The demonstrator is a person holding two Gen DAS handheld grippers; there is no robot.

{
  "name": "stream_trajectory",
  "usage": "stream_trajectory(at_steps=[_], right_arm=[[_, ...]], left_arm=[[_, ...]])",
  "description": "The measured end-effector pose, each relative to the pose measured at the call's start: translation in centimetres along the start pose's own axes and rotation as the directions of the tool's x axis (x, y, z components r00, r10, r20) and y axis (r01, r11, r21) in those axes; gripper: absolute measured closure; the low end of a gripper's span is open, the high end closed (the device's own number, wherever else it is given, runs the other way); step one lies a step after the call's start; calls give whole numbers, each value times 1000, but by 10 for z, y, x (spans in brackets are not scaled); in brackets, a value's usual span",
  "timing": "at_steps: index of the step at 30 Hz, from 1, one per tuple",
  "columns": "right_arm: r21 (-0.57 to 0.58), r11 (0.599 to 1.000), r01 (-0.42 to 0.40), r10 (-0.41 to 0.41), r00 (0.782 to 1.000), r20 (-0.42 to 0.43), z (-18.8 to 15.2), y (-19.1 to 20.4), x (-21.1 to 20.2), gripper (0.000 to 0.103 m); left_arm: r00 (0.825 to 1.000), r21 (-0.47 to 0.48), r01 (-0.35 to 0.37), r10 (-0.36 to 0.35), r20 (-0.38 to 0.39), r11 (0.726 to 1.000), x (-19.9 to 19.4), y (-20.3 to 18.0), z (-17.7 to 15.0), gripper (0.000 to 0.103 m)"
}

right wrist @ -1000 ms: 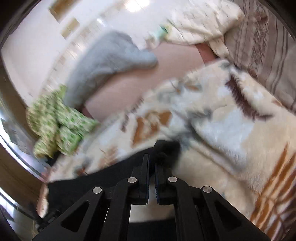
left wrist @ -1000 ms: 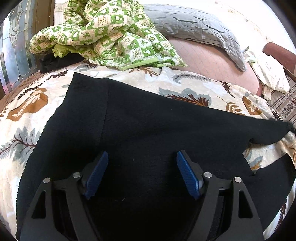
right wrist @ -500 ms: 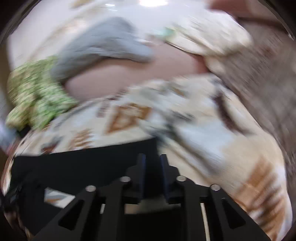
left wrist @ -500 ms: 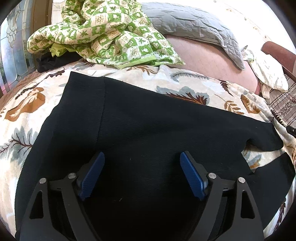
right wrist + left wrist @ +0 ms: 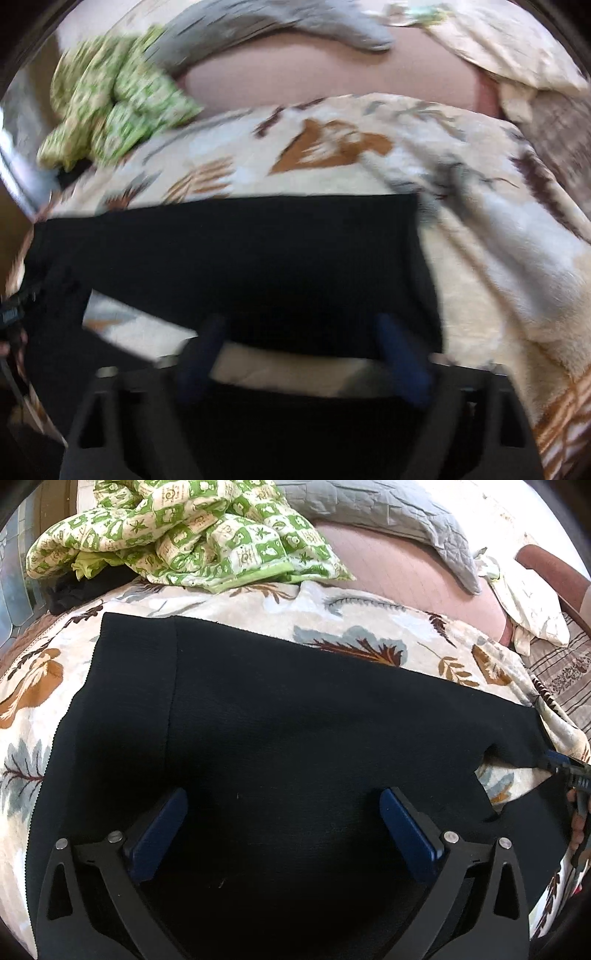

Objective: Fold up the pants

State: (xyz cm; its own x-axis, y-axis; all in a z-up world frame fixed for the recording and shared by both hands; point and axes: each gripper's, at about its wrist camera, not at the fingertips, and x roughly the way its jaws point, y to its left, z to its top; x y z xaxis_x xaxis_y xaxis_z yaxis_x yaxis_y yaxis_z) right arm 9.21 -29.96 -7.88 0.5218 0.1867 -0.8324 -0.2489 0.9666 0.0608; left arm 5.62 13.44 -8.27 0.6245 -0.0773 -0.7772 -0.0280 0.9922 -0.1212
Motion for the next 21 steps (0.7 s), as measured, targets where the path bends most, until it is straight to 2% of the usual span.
stream_trajectory(at_steps=[2, 4, 7, 17, 21], right_arm=[[-79, 996, 52, -54, 998, -30, -3, 17, 7, 1], [-125, 989, 83, -88, 996, -35, -5, 24, 10, 1], [-96, 994, 56, -60, 998, -34, -5, 17, 9, 0], [-117, 991, 66, -69, 997, -23, -7, 19, 6, 1], [-73, 997, 32, -31, 999, 6, -6, 14, 0, 1]], left_arm=[[1000, -2, -6, 6, -5, 1000, 1, 0, 0, 0], [999, 28, -38, 39, -12, 999, 3, -6, -1, 0], [995, 74, -97, 98, -12, 993, 6, -15, -3, 0], [995, 71, -95, 96, -9, 993, 6, -13, -3, 0], [995, 70, -98, 99, -6, 993, 6, -14, -3, 0]])
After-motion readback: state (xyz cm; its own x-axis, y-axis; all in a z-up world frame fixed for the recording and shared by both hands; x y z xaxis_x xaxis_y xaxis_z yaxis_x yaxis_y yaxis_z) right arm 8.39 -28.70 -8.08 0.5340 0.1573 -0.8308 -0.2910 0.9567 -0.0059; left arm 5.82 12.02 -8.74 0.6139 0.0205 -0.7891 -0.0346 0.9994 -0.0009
